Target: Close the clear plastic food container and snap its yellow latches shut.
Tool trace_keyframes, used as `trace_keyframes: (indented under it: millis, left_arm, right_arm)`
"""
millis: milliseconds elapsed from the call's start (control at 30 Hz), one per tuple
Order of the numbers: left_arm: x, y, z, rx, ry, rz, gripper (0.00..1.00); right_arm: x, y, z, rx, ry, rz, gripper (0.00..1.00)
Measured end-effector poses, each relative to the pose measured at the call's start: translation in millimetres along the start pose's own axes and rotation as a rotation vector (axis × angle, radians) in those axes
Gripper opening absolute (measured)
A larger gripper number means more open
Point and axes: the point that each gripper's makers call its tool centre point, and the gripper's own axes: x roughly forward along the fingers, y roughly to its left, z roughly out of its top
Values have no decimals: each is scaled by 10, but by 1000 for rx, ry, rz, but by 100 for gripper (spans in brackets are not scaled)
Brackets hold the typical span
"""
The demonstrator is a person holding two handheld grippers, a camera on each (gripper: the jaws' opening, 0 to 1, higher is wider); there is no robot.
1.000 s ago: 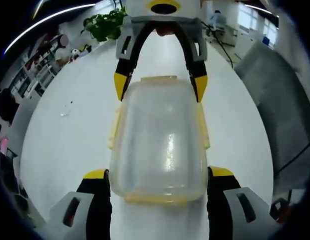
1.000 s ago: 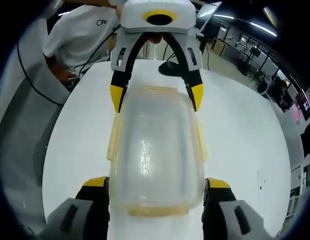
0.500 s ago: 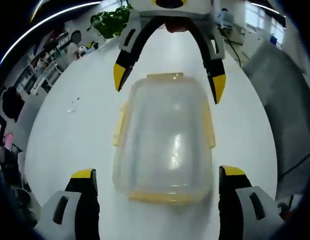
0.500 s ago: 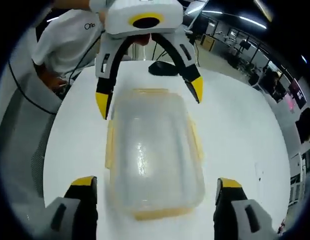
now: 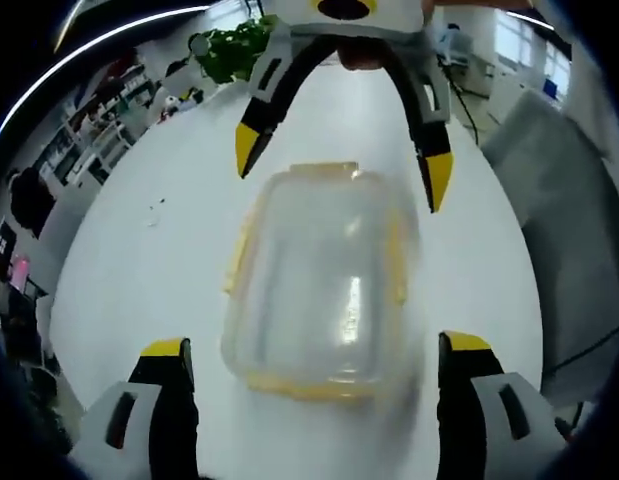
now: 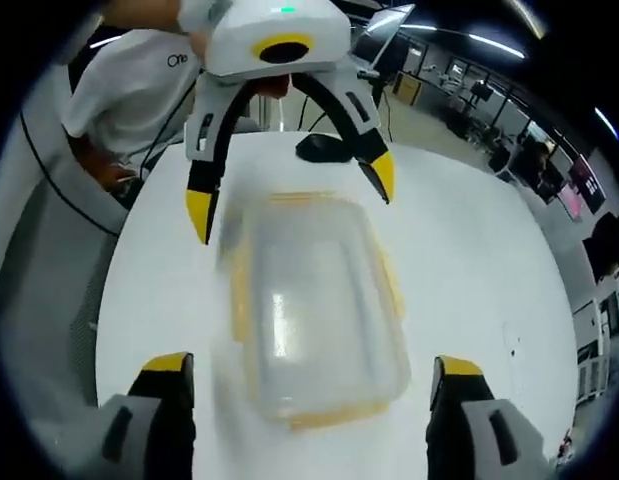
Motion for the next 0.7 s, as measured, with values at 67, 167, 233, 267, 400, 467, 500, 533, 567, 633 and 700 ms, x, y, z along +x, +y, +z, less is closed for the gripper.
trace_keyframes:
  millis: [67, 167, 233, 267, 400, 467, 500, 533, 567, 633, 700]
  left_arm:
    - [-19, -17, 5, -44, -11, 6, 99]
    - [-79, 17, 5, -73, -30, 40, 94]
    - [-110, 40, 6, -141, -50, 63, 99]
    - [-130, 39, -1, -147, -51, 61, 99]
    - [-245, 81, -7, -219, -87, 113, 99]
    - [-298, 105, -13, -235, -97, 149, 99]
    - [-317, 79, -8, -244, -104, 146, 99]
    - [-346, 42, 8, -268, -120, 149, 99]
    - [-364, 21, 1, -273, -120, 155, 99]
    - [-397, -46, 5, -278, -136, 165, 99]
    - [-412, -111, -21, -306, -138, 172, 99]
  right_arm:
    - [-27, 16, 9, 38, -14, -5, 99]
    - [-71, 13, -7, 96, -16, -33, 99]
    - [-96, 7, -23, 155, -22, -51, 99]
    - [-109, 6, -23, 170, -28, -55, 99]
    - [-183, -5, -40, 230, -55, -86, 99]
    - [-227, 6, -32, 248, -75, -99, 99]
    - [-256, 14, -21, 264, -95, -109, 99]
    - [-275, 25, -26, 277, -101, -114, 99]
    - [-292, 36, -34, 284, -106, -118, 99]
    - [-341, 61, -45, 302, -121, -142, 99]
    - [-376, 114, -61, 309, -129, -154, 99]
